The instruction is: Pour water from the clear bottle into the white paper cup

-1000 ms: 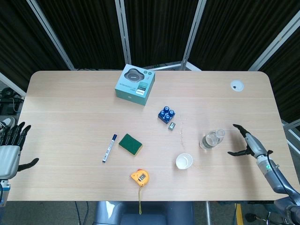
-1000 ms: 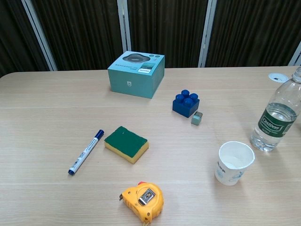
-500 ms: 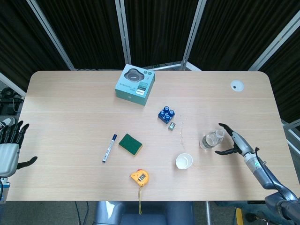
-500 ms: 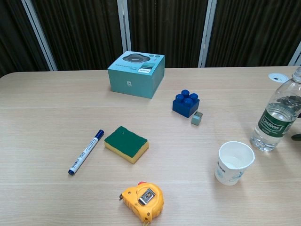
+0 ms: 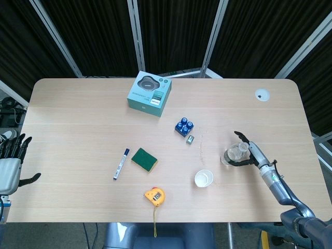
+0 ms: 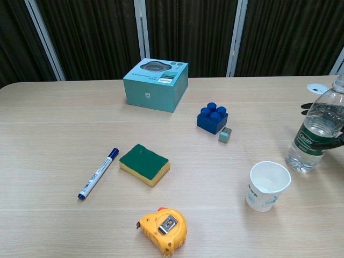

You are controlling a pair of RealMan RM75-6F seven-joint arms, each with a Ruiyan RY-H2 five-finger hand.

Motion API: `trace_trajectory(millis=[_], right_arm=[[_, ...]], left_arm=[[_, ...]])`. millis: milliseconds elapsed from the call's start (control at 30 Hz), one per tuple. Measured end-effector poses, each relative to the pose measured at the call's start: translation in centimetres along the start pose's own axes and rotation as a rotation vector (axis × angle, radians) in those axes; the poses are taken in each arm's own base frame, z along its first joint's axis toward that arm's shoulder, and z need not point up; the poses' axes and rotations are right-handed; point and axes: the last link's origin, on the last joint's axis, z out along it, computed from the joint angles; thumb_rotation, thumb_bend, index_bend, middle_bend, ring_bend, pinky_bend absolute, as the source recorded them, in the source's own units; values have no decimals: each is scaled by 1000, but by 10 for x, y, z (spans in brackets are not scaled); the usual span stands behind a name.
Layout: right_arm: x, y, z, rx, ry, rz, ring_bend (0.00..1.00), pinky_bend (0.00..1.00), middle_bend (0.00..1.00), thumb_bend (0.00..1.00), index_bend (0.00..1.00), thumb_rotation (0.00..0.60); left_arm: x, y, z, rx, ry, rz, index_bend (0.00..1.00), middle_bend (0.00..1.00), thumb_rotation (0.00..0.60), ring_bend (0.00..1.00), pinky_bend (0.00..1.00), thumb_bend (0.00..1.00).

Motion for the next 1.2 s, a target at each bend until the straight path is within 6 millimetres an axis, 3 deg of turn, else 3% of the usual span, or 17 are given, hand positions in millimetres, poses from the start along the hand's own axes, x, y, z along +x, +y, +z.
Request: trace_trajectory(millis=[167,233,300,400,500,600,900,1200], right_arm=[[-6,-2,2,10,10,39,73,13,152,0,79,600],[-8,-4,3,17,9,48,137,73,225,0,163,600],[-10,-5,4,18,8,63,258,206,355,13,301,600],[-12,-6,5,22,14,78,404,339,519,133,480,600],[-13,-6,5,29,20,73,458,386,596,263,558,600],[-14,-7,5,39,21,70,468,398,619,333,575,600],[-5,-20,-4,104,38,39,469,402,621,383,576,600],[18,-29,-24,174,108,-267,473,411,626,467,576,600]], left_arm=[[-1,0,2,3,-4,1,0,0,600,0,0,0],[-1,0,1,2,-4,0,0,0,600,0,0,0],[-1,0,1,3,-3,-1,0,0,600,0,0,0],[0,0,1,3,-2,-3,0,0,600,0,0,0],[0,0,1,3,-2,-4,0,0,600,0,0,0],[0,0,1,1,-3,-6,0,0,600,0,0,0],[3,1,-1,-6,2,-22,0,0,600,0,0,0],[12,4,-6,-33,21,-52,0,0,600,0,0,0]])
